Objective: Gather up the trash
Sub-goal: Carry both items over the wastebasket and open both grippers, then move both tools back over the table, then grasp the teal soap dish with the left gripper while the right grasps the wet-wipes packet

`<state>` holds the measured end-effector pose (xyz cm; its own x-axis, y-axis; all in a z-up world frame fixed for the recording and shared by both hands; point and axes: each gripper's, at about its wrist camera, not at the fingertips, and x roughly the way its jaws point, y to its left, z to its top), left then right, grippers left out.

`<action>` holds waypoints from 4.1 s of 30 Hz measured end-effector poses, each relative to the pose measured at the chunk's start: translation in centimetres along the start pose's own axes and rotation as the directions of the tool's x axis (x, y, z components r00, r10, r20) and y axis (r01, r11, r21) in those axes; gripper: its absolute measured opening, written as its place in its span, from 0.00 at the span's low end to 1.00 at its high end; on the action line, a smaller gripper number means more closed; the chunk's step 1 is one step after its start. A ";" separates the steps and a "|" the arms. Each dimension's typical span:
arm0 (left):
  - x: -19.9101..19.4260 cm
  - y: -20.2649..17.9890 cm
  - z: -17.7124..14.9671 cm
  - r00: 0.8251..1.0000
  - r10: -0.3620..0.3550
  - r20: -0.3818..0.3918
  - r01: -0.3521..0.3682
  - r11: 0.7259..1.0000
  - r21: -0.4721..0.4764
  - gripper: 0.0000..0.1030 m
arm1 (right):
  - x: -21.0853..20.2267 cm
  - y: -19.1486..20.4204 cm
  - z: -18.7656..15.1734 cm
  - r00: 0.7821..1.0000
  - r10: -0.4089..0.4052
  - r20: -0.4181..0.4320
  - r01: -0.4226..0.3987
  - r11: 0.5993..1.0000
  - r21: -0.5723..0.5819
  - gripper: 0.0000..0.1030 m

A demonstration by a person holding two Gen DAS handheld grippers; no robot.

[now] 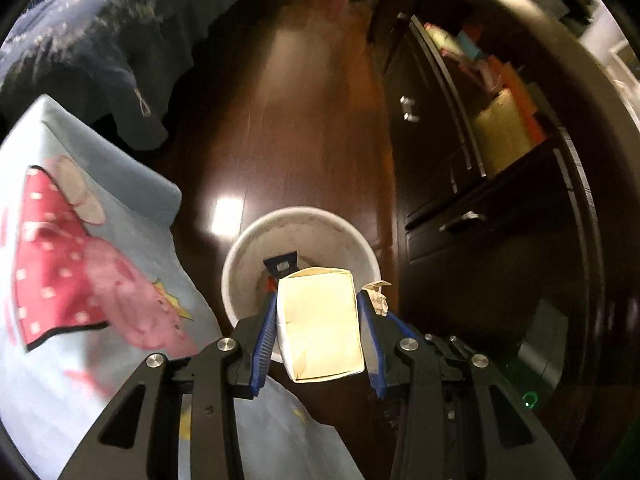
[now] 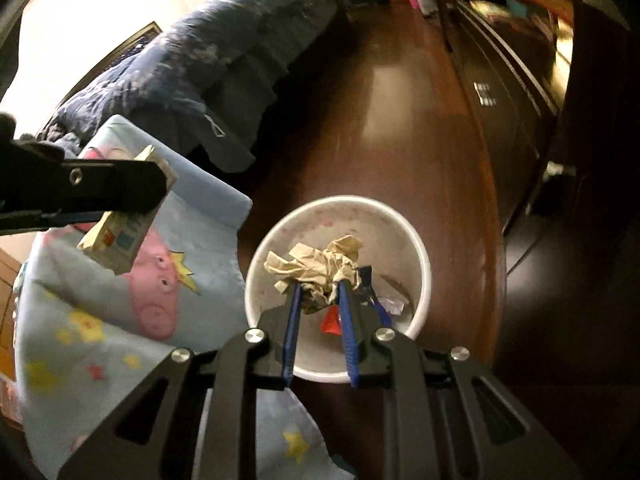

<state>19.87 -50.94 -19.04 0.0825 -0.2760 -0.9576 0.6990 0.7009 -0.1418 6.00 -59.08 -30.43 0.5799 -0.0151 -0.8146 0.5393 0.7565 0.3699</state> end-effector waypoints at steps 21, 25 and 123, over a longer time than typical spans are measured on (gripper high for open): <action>8.6 1.9 2.0 0.981 0.072 -0.178 -0.099 0.984 -0.148 0.66 | 7.2 -2.7 -0.6 0.996 0.036 -0.080 -0.032 0.998 0.054 0.54; 7.1 2.4 2.5 0.991 0.110 -0.076 -0.122 0.976 -0.179 0.96 | 7.0 -2.0 -1.1 0.999 0.039 -0.038 -0.039 0.999 -0.003 0.82; -17.2 34.5 -24.0 0.945 0.161 0.286 -0.047 0.929 -0.368 0.54 | 0.8 46.4 -1.9 0.943 0.195 -0.268 -0.330 0.631 -0.702 0.43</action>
<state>25.52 -6.19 -13.44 0.3932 -0.3360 -0.8559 0.3843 0.9057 -0.1790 30.33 -22.77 -14.73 0.4880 0.3085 -0.8165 -0.2797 0.9414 0.1884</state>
